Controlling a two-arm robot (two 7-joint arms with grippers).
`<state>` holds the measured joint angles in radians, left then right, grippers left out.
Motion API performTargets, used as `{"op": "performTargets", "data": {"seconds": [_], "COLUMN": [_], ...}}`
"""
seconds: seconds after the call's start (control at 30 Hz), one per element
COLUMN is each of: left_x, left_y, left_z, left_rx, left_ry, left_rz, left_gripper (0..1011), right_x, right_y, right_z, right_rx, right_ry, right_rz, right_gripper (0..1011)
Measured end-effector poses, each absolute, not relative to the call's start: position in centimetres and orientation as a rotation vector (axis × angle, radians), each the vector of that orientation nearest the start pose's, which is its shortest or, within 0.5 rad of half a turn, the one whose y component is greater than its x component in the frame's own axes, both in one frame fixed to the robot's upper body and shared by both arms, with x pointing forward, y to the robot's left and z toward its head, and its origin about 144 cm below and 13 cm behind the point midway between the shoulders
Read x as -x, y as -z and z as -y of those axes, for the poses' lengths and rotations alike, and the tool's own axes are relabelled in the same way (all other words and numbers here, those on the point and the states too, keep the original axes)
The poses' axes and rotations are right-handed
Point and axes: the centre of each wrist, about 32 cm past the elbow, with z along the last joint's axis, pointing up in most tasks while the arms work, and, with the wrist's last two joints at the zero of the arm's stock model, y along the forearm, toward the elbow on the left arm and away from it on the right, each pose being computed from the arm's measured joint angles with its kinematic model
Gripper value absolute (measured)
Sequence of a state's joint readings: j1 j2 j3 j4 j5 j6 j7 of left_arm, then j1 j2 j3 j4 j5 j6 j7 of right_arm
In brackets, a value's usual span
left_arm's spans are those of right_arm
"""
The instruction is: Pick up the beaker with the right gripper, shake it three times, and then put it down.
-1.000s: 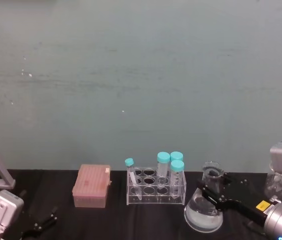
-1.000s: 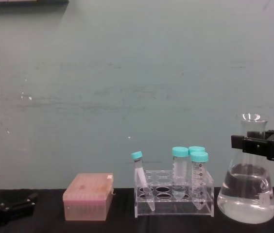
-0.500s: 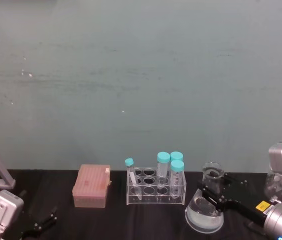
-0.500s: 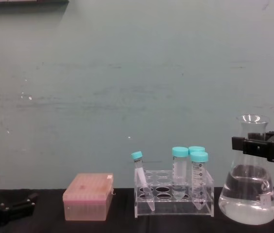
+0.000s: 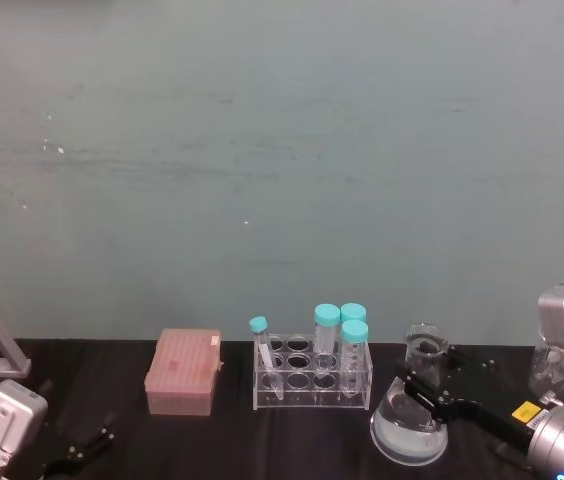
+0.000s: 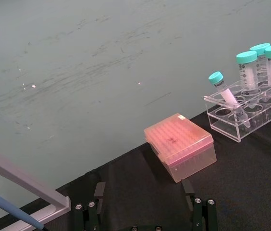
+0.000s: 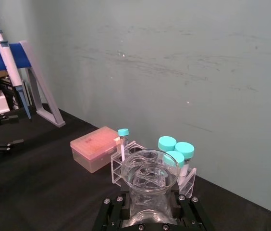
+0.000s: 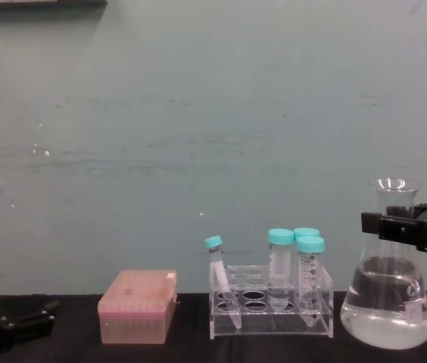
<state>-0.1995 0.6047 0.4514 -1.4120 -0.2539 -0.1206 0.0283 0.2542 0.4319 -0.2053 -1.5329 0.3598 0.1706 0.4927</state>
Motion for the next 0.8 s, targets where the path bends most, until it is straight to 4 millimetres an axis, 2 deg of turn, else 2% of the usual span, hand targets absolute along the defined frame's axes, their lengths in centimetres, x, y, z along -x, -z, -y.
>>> {"op": "performTargets", "data": {"seconds": [0.57, 0.8], "left_x": [-48.9, -48.9], "left_y": [-114.0, -114.0], "left_z": [-31.0, -31.0], "left_rx": [-0.304, -0.304], "left_ry": [-1.248, -1.248], "left_rz": [0.285, 0.285], "left_gripper": [1000, 1000], "right_x": [-53.1, -53.3], "right_y": [-122.5, -122.4], "right_z": [30.1, 29.5], "right_rx": [0.163, 0.154], "right_ry": [0.985, 0.957], "right_rz": [-0.062, -0.066], "right_gripper": [453, 453]}}
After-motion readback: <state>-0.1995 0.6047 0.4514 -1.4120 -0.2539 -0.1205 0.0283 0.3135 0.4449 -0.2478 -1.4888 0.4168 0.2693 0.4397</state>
